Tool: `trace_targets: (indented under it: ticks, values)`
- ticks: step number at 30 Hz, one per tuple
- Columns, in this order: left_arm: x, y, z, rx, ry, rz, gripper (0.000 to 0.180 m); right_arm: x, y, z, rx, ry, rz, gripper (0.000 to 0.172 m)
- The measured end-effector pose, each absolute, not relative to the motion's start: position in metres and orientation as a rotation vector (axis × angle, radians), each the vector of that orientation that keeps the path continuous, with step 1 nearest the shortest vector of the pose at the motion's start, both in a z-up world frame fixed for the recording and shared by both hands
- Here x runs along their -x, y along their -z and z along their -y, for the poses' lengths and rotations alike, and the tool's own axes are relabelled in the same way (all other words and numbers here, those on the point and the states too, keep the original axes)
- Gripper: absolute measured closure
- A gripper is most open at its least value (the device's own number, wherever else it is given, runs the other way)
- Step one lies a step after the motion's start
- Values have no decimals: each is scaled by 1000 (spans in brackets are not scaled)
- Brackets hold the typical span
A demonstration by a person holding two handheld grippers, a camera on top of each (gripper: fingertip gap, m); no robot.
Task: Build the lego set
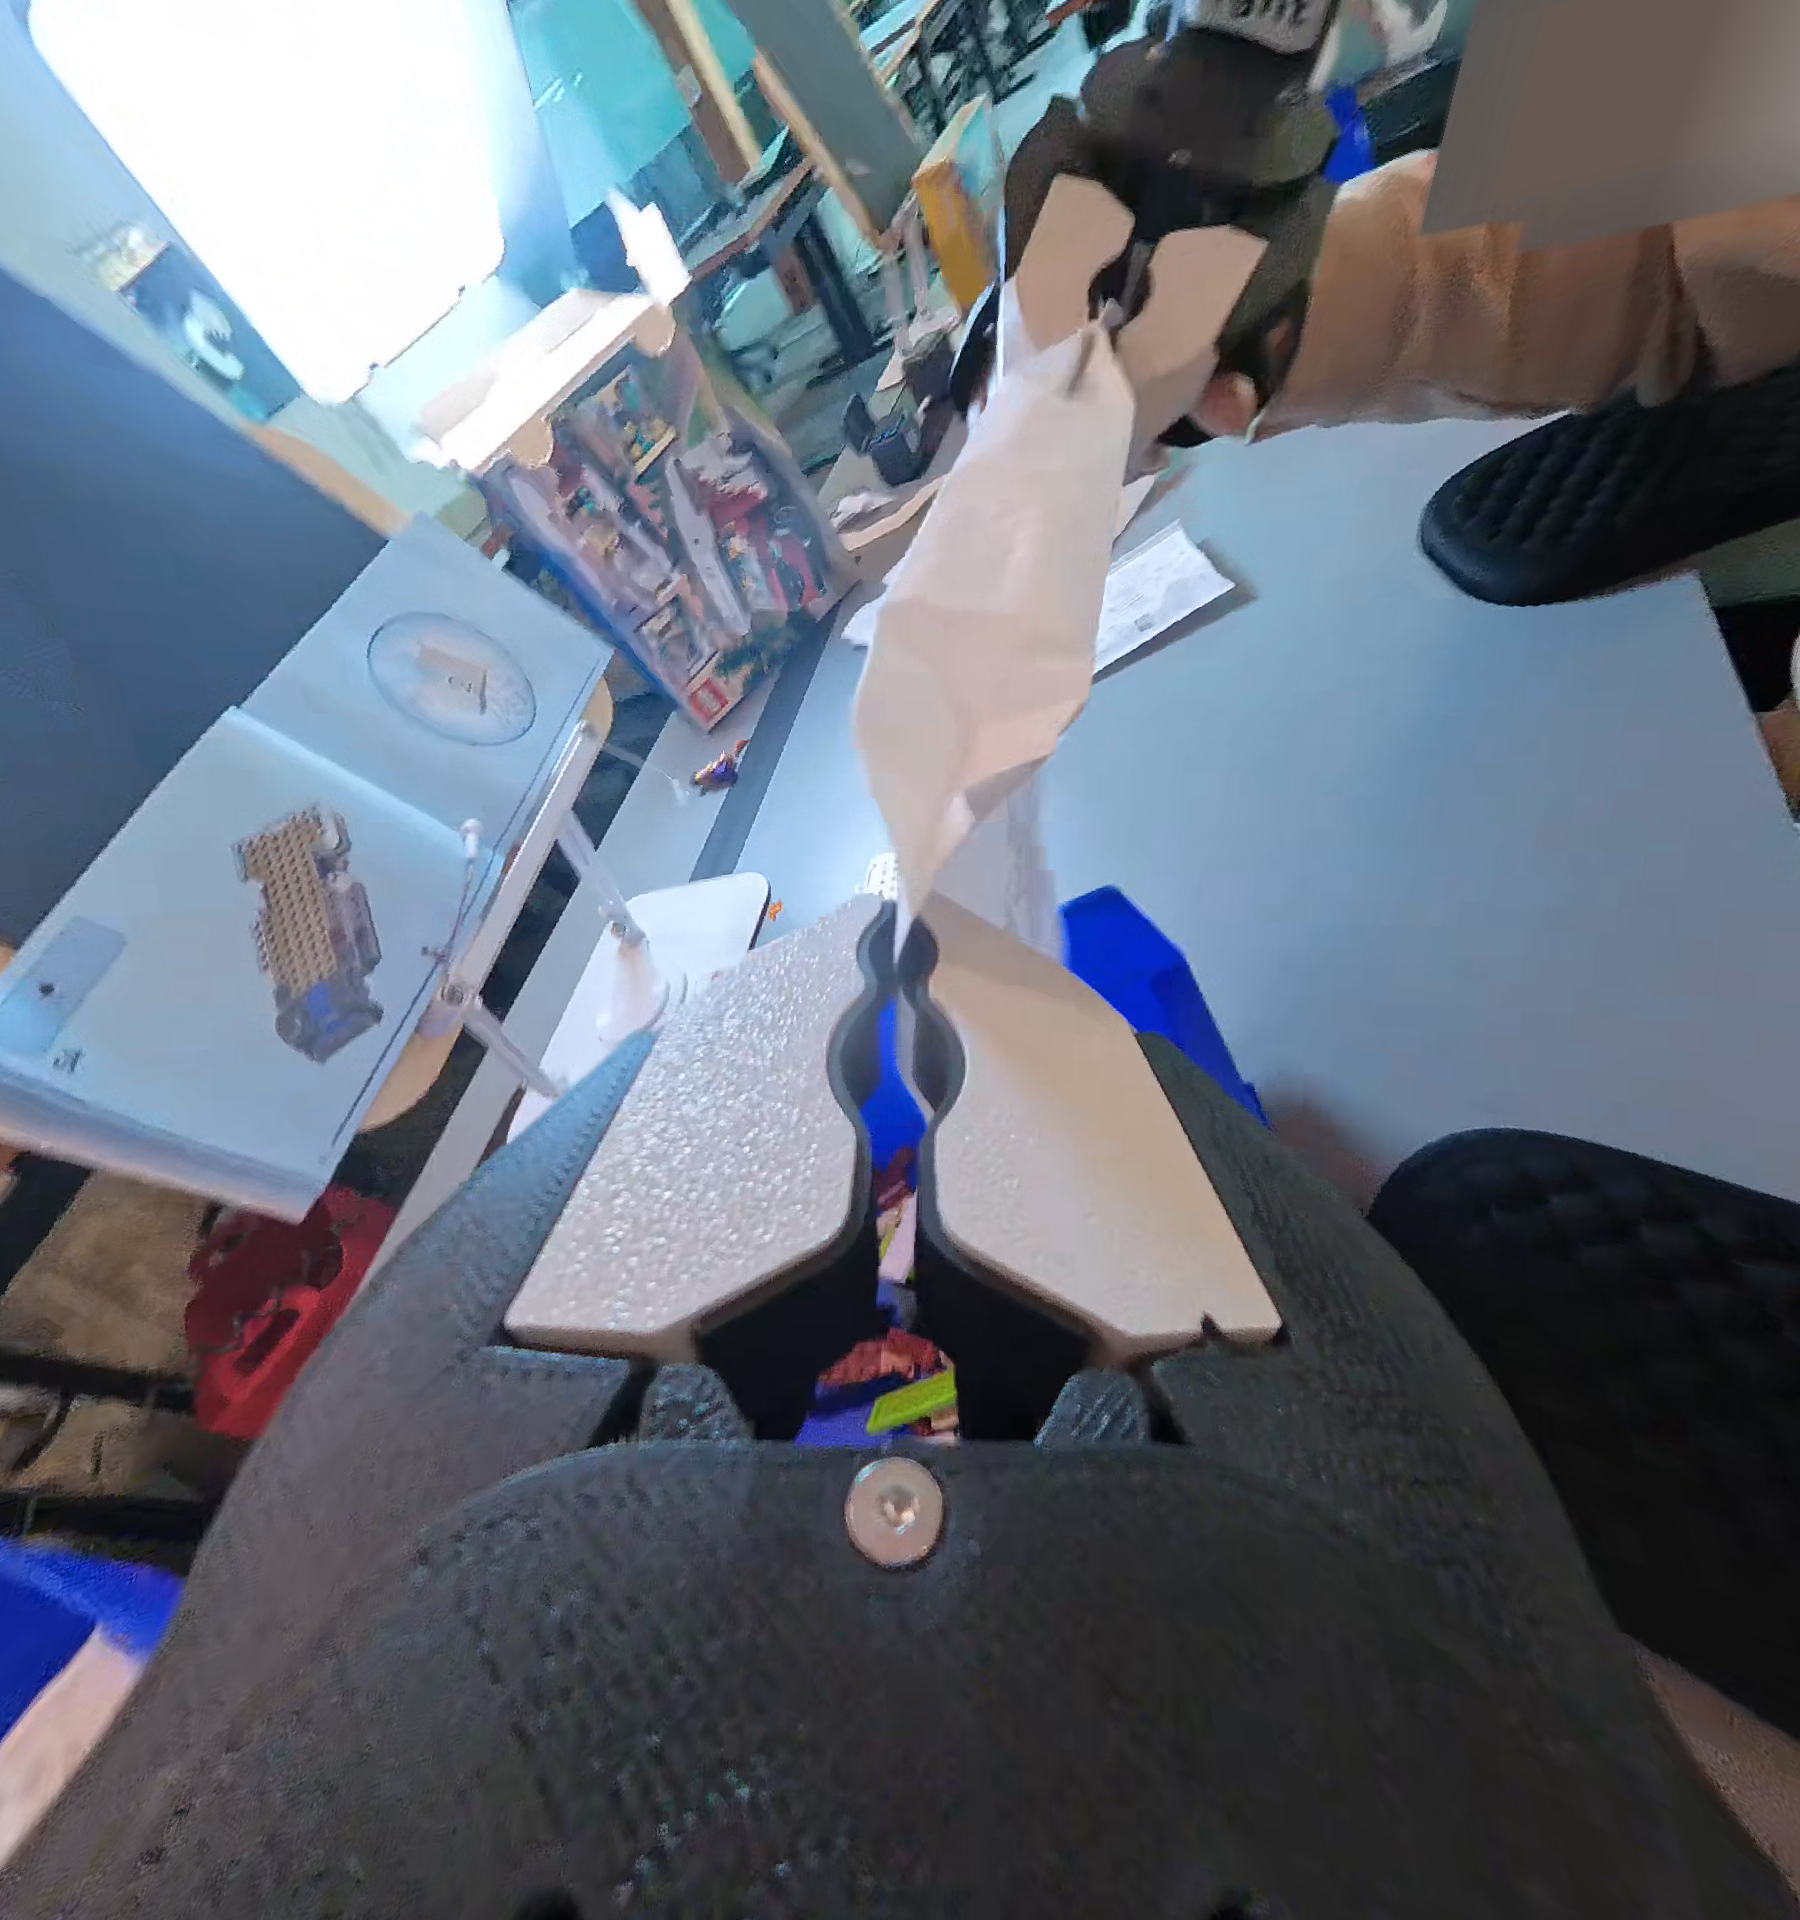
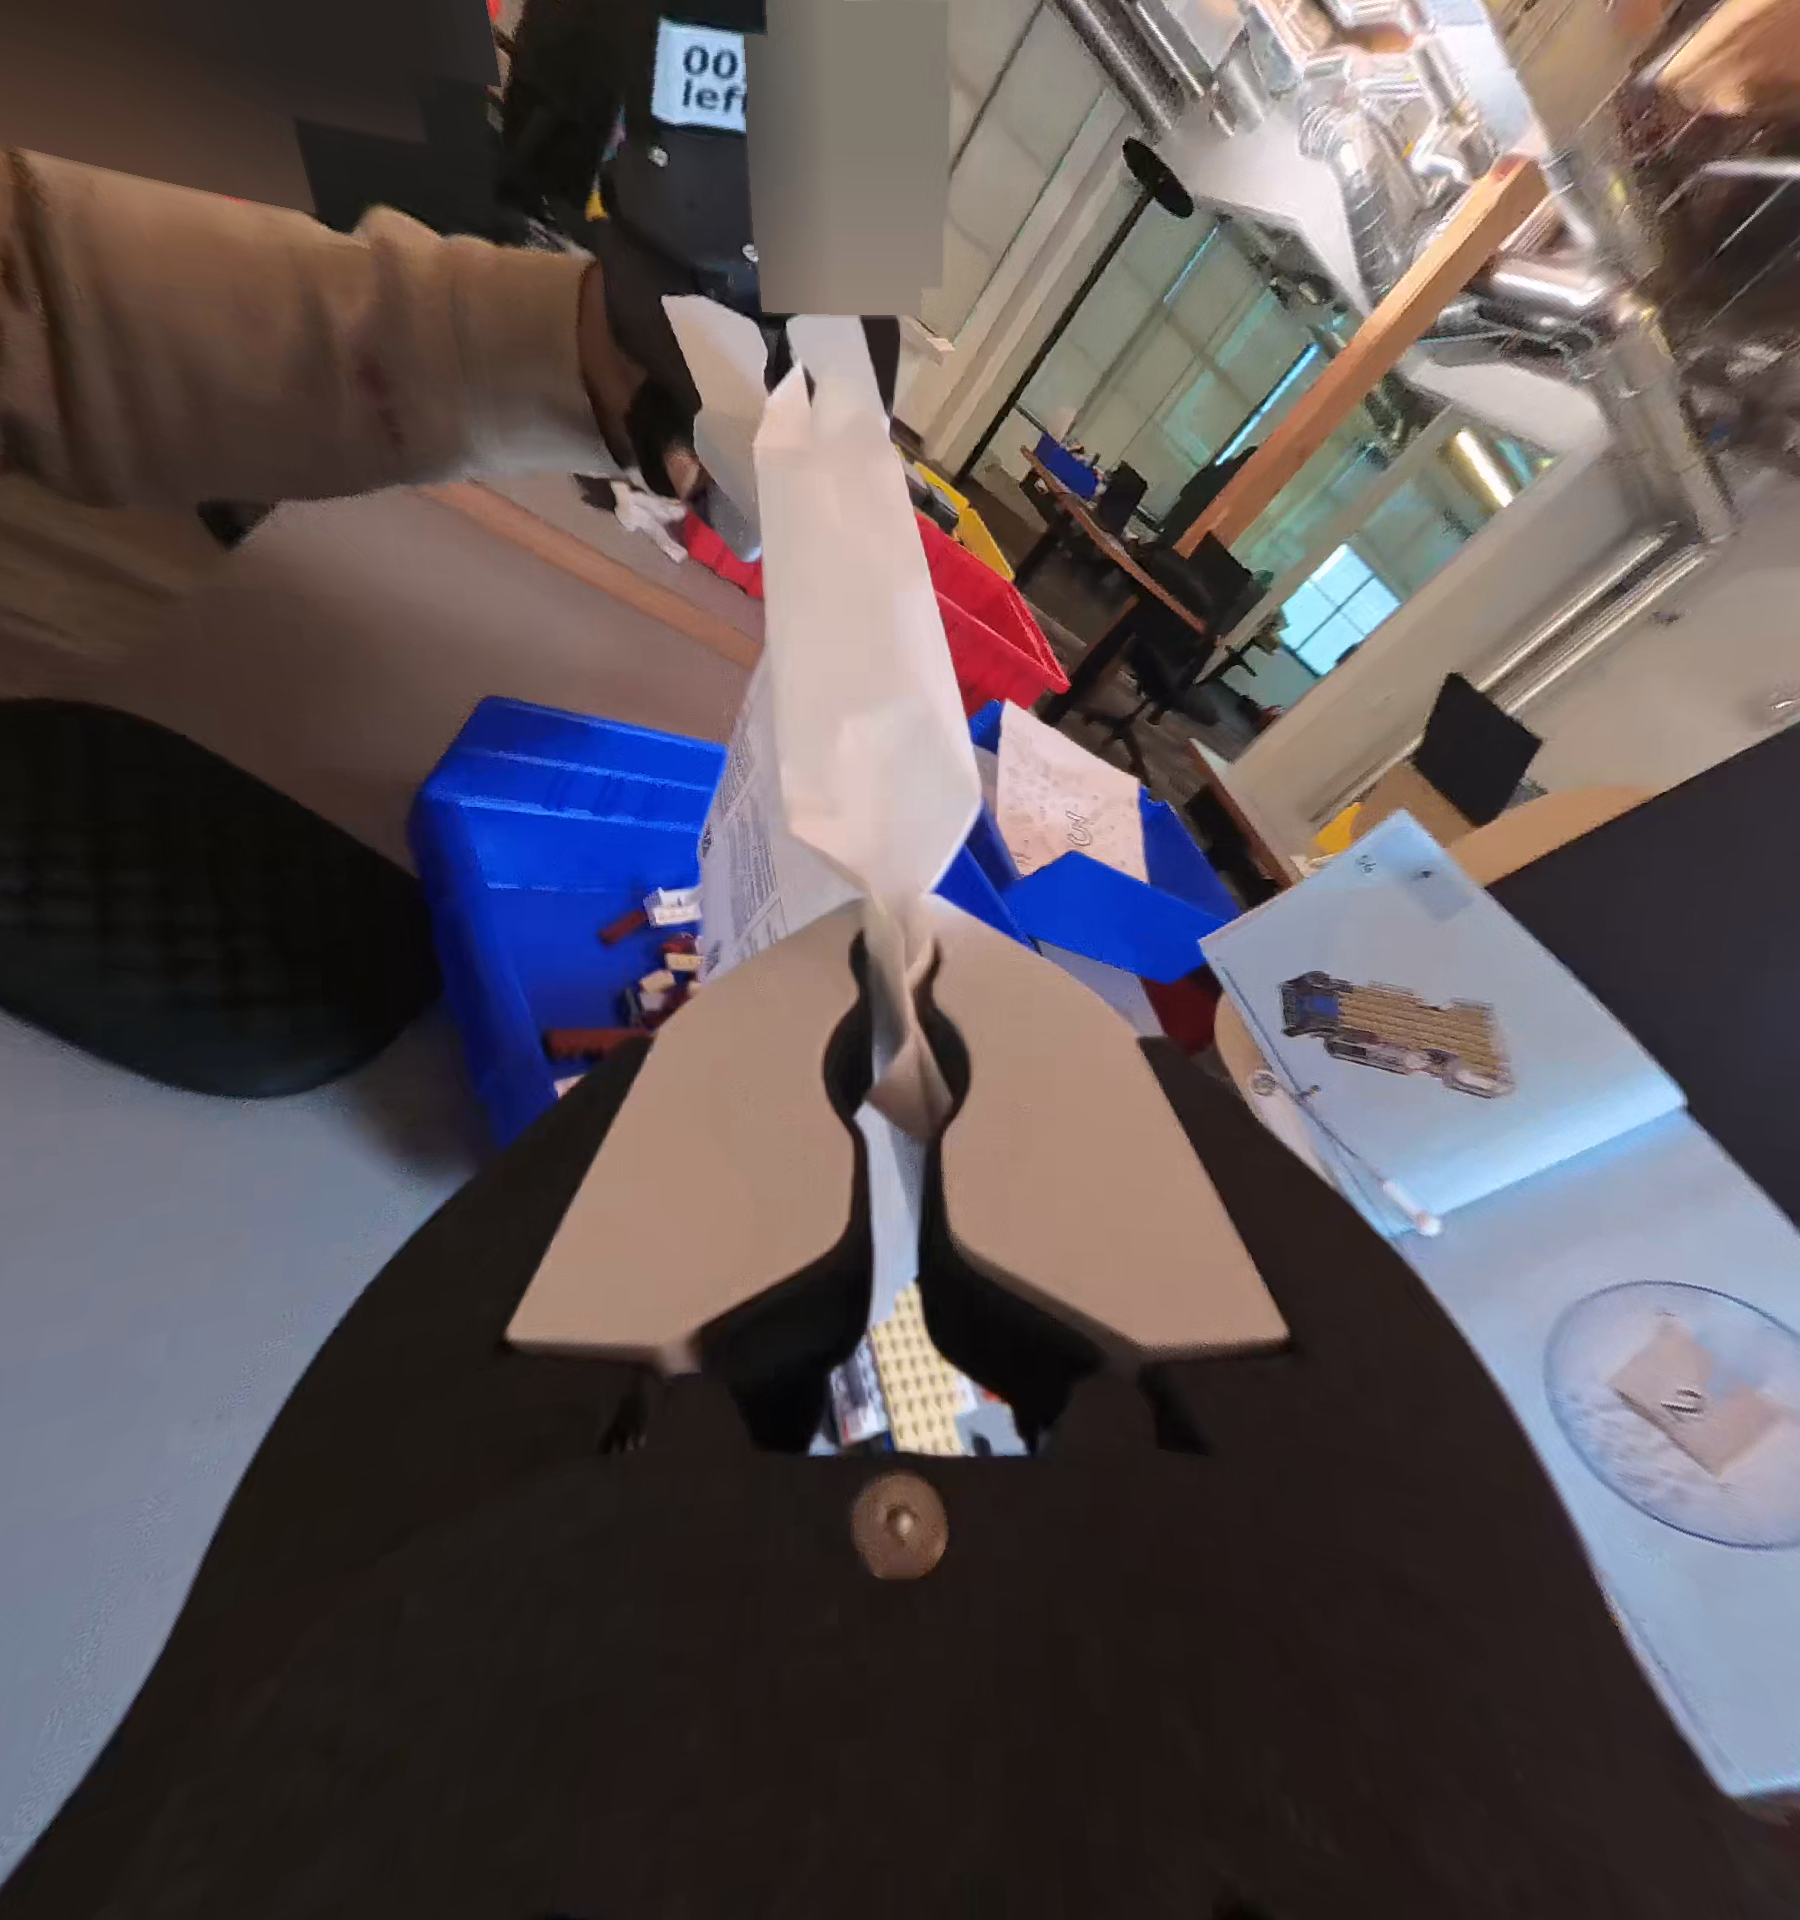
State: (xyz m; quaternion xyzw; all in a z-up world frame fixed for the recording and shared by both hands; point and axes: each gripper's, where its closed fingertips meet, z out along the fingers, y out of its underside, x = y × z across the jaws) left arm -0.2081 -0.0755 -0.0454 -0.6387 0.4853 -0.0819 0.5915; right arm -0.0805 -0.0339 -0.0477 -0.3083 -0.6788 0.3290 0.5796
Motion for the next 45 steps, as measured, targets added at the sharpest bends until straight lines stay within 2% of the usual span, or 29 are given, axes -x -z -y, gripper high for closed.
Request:
trace_targets:
  ticks: [4, 7, 10, 16, 22, 24, 30, 33, 39, 45]
  values:
    - [174, 50, 89, 1438, 221, -1192, 180, 46, 62, 40, 720, -820, 1564, 171]
    - [138, 67, 104, 1367, 116, -1252, 180, 13, 92, 45, 759, -771, 1564, 169]
    - [110, 79, 113, 1291, -53, -1263, 180, -36, 131, 37, 968, -761, 1547, 144]
    - [72, 83, 103, 1264, -84, -1301, 180, -119, 128, 49, 1136, -609, 1425, 125]
    - [10, 66, 73, 1144, -111, -1388, 180, -129, 125, 70, 1137, -387, 1443, 110]
    - [-18, 61, 62, 1097, -104, -1418, 180, -127, 120, 63, 1106, -298, 1420, 114]
    - [-74, 62, 34, 1058, -28, -1498, 180, -136, 116, 25, 1097, -81, 1398, 153]
    - [-76, 62, 29, 1109, 84, -1470, 179, -140, 112, 16, 1132, -134, 1347, 165]
    - [-49, 65, 34, 1226, 258, -1322, 157, -151, 108, 3, 1133, -146, 1285, 169]
    - [12, 89, 37, 1407, 221, -1184, 154, -191, 91, -37, 1142, 106, 1237, 169]
